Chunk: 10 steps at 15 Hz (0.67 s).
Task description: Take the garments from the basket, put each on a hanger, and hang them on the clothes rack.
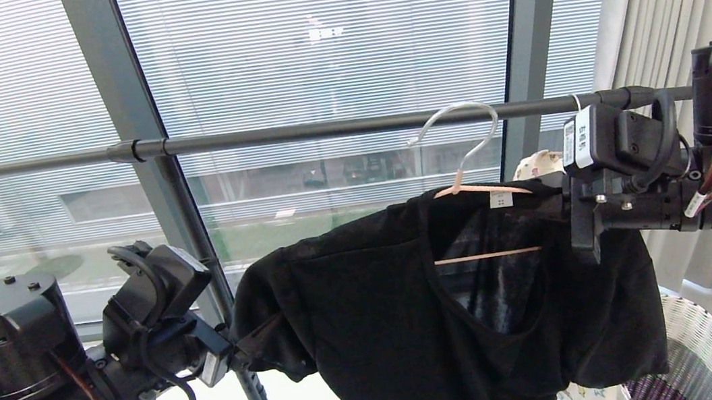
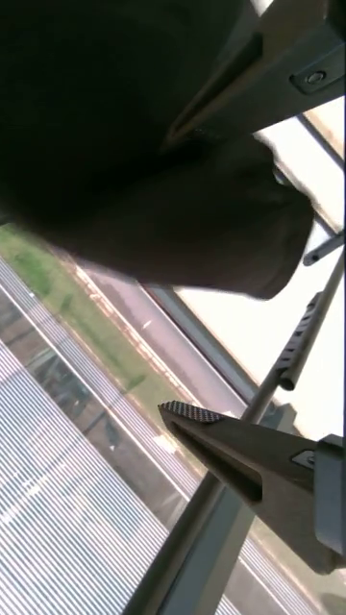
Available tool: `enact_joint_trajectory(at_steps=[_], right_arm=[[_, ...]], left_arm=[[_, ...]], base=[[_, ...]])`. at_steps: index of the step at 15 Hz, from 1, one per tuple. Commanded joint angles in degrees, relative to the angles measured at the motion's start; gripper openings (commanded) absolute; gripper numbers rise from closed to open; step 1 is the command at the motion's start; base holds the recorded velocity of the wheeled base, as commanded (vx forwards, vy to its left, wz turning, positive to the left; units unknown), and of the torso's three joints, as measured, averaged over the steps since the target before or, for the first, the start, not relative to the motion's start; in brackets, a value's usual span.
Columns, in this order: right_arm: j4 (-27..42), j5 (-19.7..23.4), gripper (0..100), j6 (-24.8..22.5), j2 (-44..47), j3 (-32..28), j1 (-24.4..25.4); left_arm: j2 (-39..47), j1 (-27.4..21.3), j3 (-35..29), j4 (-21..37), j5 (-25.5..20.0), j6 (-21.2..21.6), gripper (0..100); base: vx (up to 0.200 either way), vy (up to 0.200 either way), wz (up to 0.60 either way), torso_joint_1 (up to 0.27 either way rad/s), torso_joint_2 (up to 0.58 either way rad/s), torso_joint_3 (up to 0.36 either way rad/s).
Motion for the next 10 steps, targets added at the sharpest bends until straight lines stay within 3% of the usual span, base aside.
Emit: enact_joint_trajectory(at_steps=[1, 5, 8, 9, 10], right_arm=[[0.0, -0.1, 0, -0.1, -0.5, 0.7, 0.1], [-0.4, -0.3, 0, 0.0, -0.6, 0.8, 0.0], [-0.4, -0.4, 0, 0.2, -1.1, 0.8, -0.2], [-0.4, -0.5, 0, 0.2, -1.3, 0.8, -0.2], [-0.4, -0.5, 0, 0.2, -1.4, 0.8, -0.2]], left_arm=[[2.3, 0.0, 0.0, -1.3, 0.0, -0.1, 0], [2.3, 1.3, 0.6, -1.5, 0.3, 0.1, 0], [2.3, 6.9, 1.7, -1.4, 0.6, 0.5, 0], [2.4, 12.1, 3.3, -1.4, 0.6, 2.8, 0], [2.0, 12.9, 4.2, -1.5, 0.6, 3.5, 0]], base=[[0.000, 0.000, 0.00, 0.000, 0.00, 0.000], [0.000, 0.000, 0.00, 0.000, 0.00, 0.000], [0.000, 0.000, 0.00, 0.000, 0.00, 0.000], [0.000, 0.000, 0.00, 0.000, 0.00, 0.000], [0.000, 0.000, 0.00, 0.000, 0.00, 0.000]])
